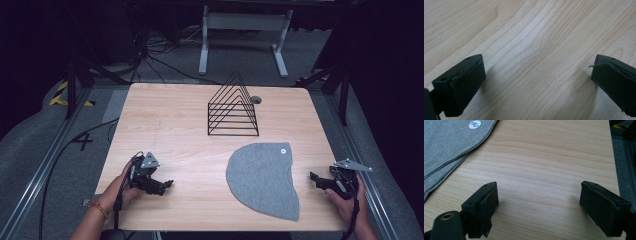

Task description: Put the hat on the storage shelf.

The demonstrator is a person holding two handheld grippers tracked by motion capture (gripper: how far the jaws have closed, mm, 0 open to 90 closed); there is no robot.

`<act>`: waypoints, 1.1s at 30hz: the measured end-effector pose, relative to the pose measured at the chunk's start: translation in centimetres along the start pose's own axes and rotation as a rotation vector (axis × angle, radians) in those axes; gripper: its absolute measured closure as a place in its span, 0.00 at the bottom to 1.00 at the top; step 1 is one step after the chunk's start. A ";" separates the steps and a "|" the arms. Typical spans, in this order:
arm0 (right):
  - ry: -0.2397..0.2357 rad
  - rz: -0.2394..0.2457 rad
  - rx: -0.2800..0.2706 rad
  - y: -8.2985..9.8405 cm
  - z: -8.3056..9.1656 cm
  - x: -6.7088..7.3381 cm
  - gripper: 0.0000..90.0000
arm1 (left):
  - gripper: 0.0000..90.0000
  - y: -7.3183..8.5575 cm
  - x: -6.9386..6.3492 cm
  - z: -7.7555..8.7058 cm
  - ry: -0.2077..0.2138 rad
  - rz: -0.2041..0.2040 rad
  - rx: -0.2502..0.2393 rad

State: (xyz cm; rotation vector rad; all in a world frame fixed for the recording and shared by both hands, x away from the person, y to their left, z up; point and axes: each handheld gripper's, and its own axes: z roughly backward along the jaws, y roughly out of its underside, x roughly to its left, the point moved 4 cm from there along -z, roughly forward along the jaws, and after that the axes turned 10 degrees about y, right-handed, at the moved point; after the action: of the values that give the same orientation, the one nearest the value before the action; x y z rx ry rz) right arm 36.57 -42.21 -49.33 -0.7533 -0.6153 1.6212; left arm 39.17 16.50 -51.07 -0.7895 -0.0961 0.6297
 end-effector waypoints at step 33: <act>-0.196 0.298 -0.041 -4.2 1.5 5.5 0.55 | 0.37 -9.9 -10.0 -5.6 0.255 -0.357 -0.003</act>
State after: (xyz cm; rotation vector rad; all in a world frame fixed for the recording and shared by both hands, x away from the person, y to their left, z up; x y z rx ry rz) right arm 37.49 -36.04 -45.99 -0.7477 -0.7028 1.9789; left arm 37.58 2.04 -46.78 -0.8250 -0.0036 0.1888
